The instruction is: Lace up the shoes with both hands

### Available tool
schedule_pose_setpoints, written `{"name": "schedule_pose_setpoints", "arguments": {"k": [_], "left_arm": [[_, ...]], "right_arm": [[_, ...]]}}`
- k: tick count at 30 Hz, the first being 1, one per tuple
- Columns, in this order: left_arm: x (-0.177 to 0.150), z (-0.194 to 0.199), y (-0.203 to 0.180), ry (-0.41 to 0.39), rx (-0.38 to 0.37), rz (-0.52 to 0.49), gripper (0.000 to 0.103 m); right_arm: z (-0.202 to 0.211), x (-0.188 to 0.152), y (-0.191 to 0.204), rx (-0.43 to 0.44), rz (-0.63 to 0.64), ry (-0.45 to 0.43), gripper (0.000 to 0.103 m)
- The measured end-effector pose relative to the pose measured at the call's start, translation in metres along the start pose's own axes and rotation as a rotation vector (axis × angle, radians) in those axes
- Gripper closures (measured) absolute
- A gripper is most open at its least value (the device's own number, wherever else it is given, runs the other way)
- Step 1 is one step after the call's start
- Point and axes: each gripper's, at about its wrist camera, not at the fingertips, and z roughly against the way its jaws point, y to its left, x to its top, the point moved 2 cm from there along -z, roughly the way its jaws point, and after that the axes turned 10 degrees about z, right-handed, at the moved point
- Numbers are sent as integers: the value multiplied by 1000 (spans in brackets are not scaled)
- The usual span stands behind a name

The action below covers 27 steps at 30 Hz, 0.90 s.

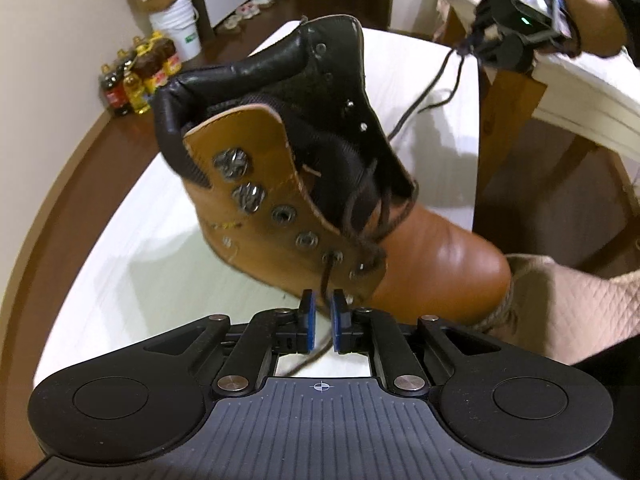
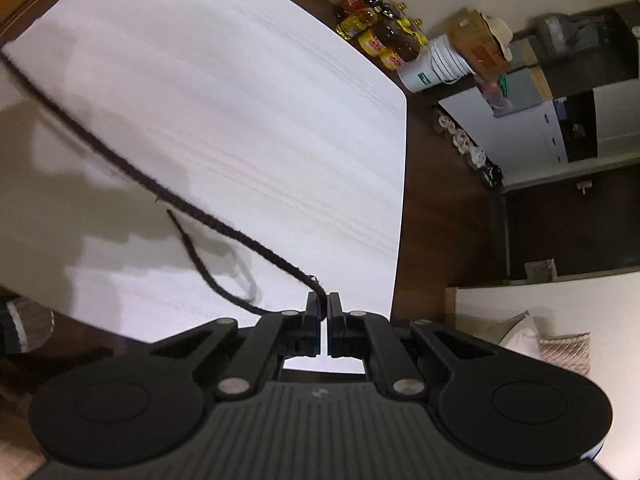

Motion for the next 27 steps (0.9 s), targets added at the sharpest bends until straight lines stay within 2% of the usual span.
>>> {"name": "schedule_pose_setpoints", "arguments": {"k": [1,2,5,7,10,12,14,18,20,23,27], "left_arm": [[2,-2,-1,-2,-3,0,93],[4,-4,-2,-4,-6,0,93],[9,-10,-4,-11,-14,1,94],[10,-10,-5,-9,-12,-1,100],[3,-8,-9,20,24,-39,101],[-4,-5,-8,35,45,-53,101],[-11,0,-4,43,55,-31,101],[-12,3,1,39,65,3,101],[-12,5,2,45,67,9,101],[-26,7,7,84,73,18,101],[-56,9,15,171,76,45,101]], "right_arm": [[4,4,4,14,17,-16,87],[10,10,8,27,27,-35,85],[23,16,21,96,45,-125,83],[38,22,26,165,53,-218,83],[64,35,38,307,92,-404,82],[73,46,47,350,141,-489,79],[79,53,57,365,187,-544,76],[93,62,85,316,315,-626,77],[93,65,86,319,331,-626,101],[88,62,76,342,256,-546,100],[46,30,36,277,90,-336,101]]}}
